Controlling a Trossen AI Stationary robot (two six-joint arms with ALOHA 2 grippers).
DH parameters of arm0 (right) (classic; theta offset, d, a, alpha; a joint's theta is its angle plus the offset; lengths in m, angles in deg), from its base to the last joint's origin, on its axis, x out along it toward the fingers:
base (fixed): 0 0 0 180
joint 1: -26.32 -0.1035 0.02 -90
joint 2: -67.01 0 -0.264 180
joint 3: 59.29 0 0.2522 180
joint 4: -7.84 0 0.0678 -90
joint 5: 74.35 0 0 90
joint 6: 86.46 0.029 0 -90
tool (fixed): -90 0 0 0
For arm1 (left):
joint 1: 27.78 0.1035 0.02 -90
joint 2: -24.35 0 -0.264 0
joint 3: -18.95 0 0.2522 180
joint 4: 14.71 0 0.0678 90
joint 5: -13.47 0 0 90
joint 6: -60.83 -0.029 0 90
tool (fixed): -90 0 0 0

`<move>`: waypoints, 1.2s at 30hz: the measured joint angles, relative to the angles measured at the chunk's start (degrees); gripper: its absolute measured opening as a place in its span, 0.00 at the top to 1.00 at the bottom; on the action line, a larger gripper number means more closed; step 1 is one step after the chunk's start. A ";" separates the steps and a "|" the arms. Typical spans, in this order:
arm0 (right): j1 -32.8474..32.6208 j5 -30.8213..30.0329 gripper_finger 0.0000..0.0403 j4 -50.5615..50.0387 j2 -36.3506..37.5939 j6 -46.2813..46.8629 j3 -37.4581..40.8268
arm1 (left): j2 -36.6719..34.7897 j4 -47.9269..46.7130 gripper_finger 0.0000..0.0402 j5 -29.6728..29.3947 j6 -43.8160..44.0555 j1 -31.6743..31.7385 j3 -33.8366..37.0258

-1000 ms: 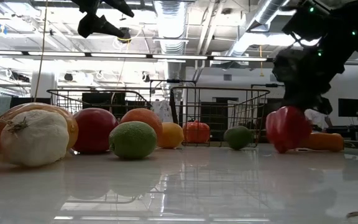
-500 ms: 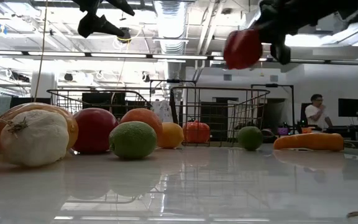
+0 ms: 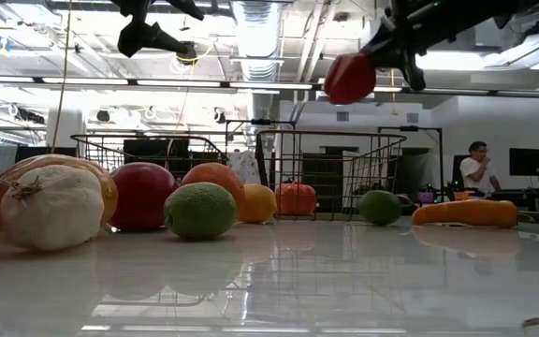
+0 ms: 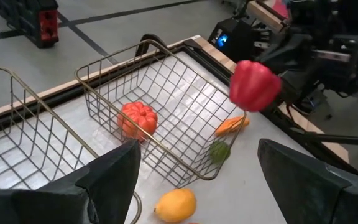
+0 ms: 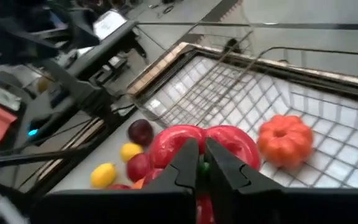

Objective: Sort produce into baskets
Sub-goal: Put the bell pepper into the right wire basket, then put the top right lime into the left wire basket

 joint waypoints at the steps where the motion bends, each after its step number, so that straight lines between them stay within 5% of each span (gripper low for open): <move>1: 0.57 0.05 0.86 -0.47 -0.27 -0.32 0.01 | 0.00 0.11 0.22 0.03 0.00 0.00 0.01; 12: 4.65 6.84 0.32 -1.53 -3.42 0.98 0.04 | 0.02 1.02 0.22 1.90 -0.48 0.00 0.01; 18: -0.82 14.38 0.23 -13.87 0.22 4.88 0.02 | 0.02 0.59 0.22 3.63 -0.70 -0.02 0.01; 22: -11.32 7.26 0.25 -20.47 0.34 5.73 0.09 | 0.02 0.48 0.22 3.45 -1.13 -0.02 0.01; 29: -24.89 -16.93 0.27 -21.03 -4.76 17.54 1.92 | 0.02 0.46 0.22 2.76 -1.09 -0.02 0.01; 36: -28.03 -16.65 0.20 -17.68 -15.35 27.02 3.41 | 0.02 0.46 0.22 2.69 -2.00 -0.02 0.01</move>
